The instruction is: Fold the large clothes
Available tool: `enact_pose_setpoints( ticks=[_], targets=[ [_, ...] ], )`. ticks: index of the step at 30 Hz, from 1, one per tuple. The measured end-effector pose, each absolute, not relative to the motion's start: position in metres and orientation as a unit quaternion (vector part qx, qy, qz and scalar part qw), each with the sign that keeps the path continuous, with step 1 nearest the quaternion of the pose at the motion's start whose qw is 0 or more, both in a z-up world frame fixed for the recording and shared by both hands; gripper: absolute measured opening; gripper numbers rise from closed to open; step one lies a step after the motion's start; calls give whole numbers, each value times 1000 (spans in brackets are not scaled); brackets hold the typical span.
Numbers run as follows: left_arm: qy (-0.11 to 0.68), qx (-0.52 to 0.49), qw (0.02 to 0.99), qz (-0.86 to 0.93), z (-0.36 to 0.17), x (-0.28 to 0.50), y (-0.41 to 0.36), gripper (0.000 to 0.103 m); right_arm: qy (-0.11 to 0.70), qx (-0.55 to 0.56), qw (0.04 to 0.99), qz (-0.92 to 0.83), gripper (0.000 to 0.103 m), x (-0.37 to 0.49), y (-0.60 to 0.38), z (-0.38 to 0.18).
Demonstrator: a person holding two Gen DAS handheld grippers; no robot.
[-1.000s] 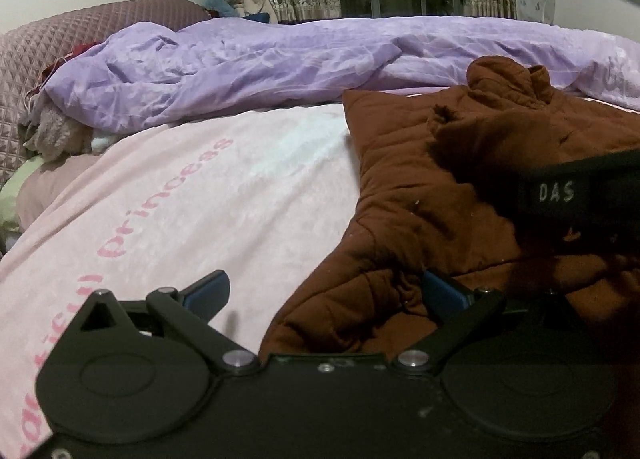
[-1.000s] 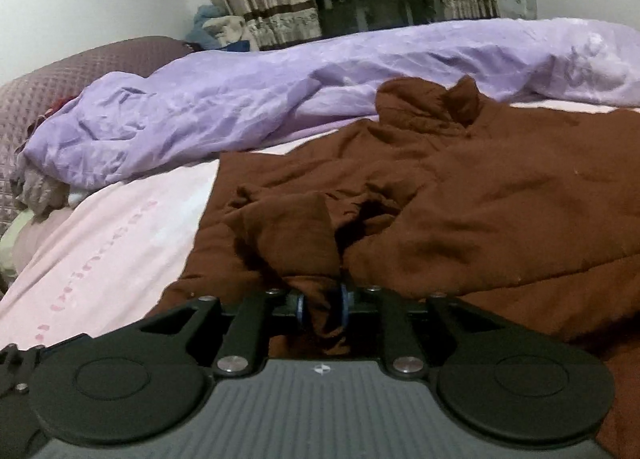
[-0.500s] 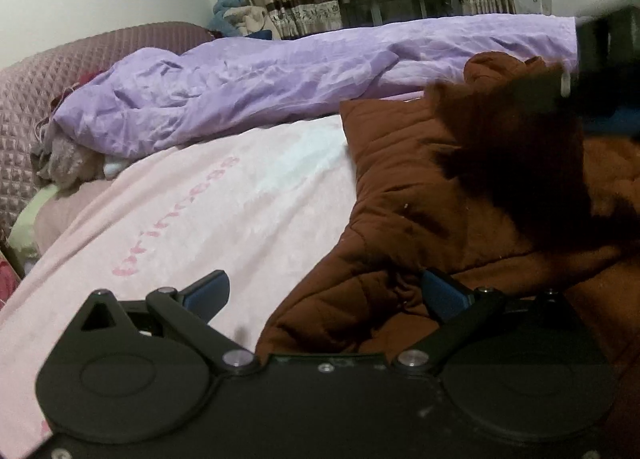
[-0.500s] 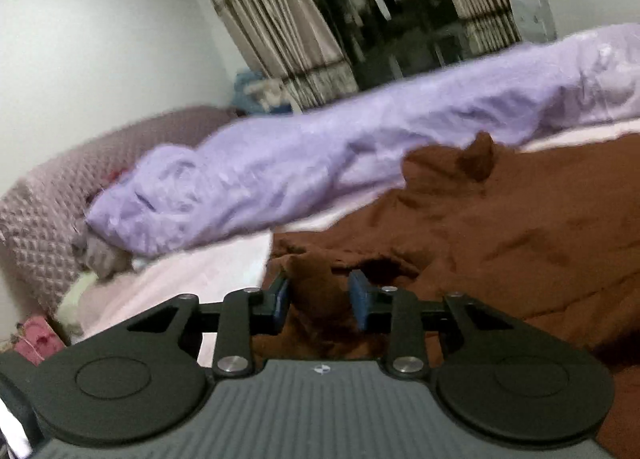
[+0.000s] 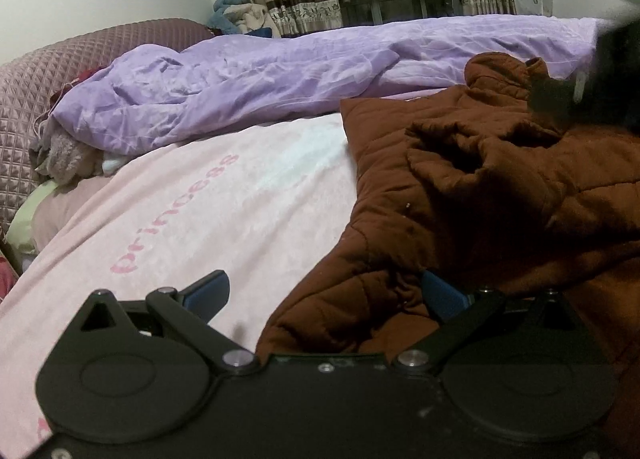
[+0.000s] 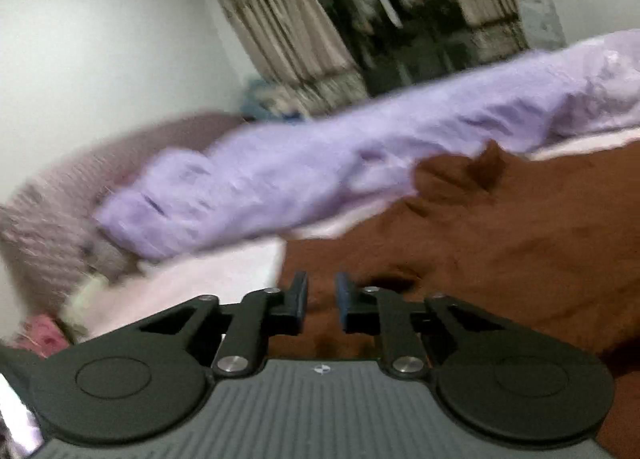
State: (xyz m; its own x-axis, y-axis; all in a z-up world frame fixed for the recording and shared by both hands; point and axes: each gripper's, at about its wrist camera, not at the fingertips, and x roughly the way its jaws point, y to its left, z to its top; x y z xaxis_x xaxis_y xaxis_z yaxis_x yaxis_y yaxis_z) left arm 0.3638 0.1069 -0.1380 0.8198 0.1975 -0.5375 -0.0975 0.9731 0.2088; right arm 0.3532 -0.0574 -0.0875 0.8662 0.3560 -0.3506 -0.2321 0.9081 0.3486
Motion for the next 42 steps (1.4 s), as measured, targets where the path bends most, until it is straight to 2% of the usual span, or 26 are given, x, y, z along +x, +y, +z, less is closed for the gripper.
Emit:
enact_pose_setpoints(
  ticks=[4,11,14,17,18,20,22,27,32,38,42],
  targets=[
    [291,86,950,78,-138,364,107,103,311,139,929,142,19,383,-49,-113],
    [292,83,950,76,-137,365,108,103,255,158,945,129,20,370,-58,-103],
    [298,75,949,71,-138,367,111,103,322,114,936,82,18,395,-53,-119],
    [307,59,948,61,-128,363,120,103,315,134,934,104,18,393,-62,-113],
    [303,60,949,60,-122,355,123,103,310,148,931,123,20,384,-71,-103],
    [281,68,956,56,-106,329,130,103,285,152,936,138,30,357,-91,-84],
    [268,68,960,47,-93,304,139,103,254,125,952,114,36,322,-117,-64],
    [236,68,967,66,-61,245,168,103,211,75,973,49,36,258,-175,-42],
    [223,11,971,81,-37,201,203,103,249,53,967,-17,36,231,-216,-63],
    [264,-12,964,10,-71,202,155,103,330,133,933,-48,35,237,-233,-122],
    [294,-40,954,-48,-104,203,108,103,301,94,947,-59,36,217,-211,-126]
  ],
)
